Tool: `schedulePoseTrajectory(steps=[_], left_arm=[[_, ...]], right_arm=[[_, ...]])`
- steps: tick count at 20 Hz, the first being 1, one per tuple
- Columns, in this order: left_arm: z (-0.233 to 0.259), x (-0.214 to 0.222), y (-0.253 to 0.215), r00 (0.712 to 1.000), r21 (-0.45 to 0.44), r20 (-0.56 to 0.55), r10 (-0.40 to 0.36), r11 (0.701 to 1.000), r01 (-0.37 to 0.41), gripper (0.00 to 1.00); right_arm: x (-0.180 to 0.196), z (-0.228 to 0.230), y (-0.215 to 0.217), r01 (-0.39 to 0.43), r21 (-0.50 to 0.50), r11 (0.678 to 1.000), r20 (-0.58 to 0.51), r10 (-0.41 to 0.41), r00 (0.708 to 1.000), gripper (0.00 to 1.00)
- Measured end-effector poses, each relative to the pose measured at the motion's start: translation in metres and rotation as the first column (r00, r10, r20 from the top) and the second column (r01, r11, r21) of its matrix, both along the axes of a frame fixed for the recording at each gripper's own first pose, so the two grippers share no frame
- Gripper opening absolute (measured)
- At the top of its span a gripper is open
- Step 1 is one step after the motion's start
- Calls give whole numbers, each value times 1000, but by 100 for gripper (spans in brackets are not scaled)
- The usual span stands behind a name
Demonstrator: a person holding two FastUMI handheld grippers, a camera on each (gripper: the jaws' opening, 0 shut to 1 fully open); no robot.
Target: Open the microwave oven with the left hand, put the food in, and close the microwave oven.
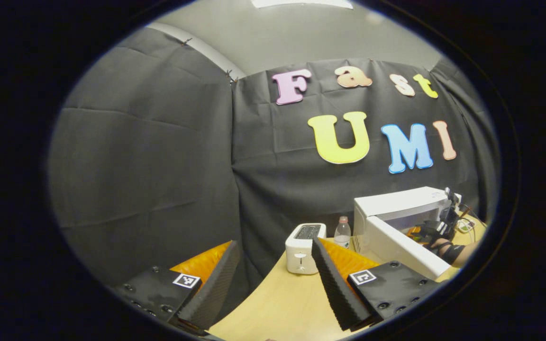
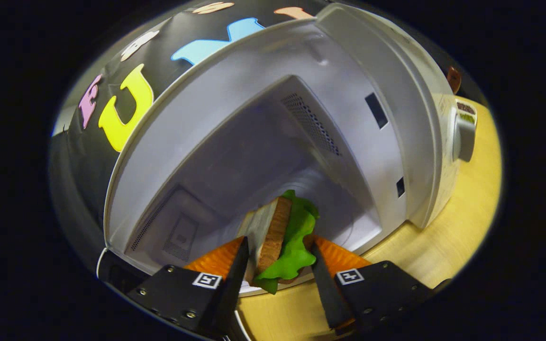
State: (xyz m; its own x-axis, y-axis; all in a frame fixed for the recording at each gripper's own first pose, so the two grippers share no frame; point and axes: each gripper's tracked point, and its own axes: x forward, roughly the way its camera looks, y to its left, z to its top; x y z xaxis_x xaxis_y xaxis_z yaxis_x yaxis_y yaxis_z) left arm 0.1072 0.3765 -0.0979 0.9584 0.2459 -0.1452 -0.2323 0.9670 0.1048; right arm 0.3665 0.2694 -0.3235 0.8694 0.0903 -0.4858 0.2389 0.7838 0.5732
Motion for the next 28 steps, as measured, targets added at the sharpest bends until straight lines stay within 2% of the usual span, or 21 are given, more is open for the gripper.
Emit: schedulePoseTrajectory(steps=[1, 2, 7, 12, 15, 20, 21, 22, 25, 28], left_arm=[[0, -1, -1, 1000, -5, 3, 0, 1000, 0, 100], [-2, 0, -3, 1000, -14, 2, -2, 1000, 2, 100], [-17, 5, -18, 999, -68, 22, -25, 997, 26, 100], [-39, 8, -39, 998, -103, 31, -59, 993, 62, 100], [-55, 8, -56, 997, -101, 20, -80, 992, 82, 100], [-89, 3, -84, 995, -120, -33, -94, 989, 89, 100], [-99, -2, -88, 995, -123, -49, -91, 989, 84, 96], [-104, -6, -93, 994, -126, -60, -91, 989, 83, 97], [-116, -15, -108, 993, -124, -87, -86, 989, 74, 98], [-130, -30, -120, 990, -141, -113, -80, 988, 64, 86]], right_arm=[[-4, -7, 1, 8, -35, 999, -9, -8, 1000, 74], [-7, -1, -10, 9, -69, 998, -18, -10, 1000, 100], [-28, 23, -38, -7, -196, 980, 5, 8, 1000, 98], [-72, 72, -49, -90, -331, 939, 85, 125, 989, 98], [-98, 112, -63, -93, -402, 911, 153, 167, 974, 98], [-136, 174, -98, -68, -440, 895, 246, 193, 950, 98], [-142, 186, -106, -62, -455, 888, 272, 205, 940, 98], [-146, 197, -115, -49, -472, 880, 293, 210, 933, 98], [-158, 216, -139, -35, -477, 878, 317, 209, 925, 98], [-170, 235, -160, -28, -485, 874, 346, 222, 912, 98]])
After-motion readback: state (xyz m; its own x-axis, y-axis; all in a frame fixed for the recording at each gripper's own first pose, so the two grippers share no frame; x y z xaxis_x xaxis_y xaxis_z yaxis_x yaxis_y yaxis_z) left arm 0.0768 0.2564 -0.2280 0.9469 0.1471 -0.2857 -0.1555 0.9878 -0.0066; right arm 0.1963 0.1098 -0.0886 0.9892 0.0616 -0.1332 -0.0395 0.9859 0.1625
